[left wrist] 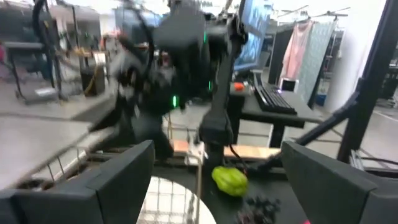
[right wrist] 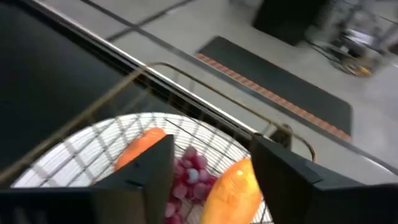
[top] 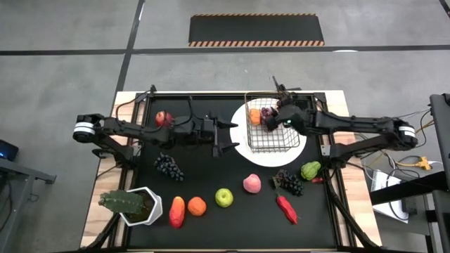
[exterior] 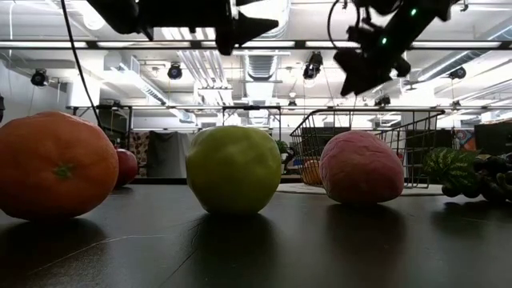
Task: Build produce basket
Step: Put the orange into the wire basket
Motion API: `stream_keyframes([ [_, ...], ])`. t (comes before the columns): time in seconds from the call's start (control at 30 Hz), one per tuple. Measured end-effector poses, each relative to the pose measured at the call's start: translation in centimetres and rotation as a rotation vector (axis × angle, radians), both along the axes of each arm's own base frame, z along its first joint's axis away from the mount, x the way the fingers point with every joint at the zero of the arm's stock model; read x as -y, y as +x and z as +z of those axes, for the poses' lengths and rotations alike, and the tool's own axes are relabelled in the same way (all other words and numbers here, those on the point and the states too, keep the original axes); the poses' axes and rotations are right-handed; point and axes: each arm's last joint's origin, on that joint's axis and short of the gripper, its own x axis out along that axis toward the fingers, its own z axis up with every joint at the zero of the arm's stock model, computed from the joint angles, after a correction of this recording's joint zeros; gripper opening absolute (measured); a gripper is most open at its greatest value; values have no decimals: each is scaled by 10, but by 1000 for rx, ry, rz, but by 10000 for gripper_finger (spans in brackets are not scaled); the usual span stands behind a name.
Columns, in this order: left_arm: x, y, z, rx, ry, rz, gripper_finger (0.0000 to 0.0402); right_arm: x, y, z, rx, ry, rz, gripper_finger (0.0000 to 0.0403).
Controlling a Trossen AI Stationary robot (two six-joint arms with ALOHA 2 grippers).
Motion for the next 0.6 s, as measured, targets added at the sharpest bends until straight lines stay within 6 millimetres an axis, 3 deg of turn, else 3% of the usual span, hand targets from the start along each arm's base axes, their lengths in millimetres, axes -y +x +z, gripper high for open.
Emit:
stream_keyframes([
  [0.37,0,-1,-26,-255,-242,38,332,-15,-17,23,0,-18,290,21],
  [0.6,-3,-9,-48,-481,-433,222,332,-23,-18,25,-18,-48,349,13],
])
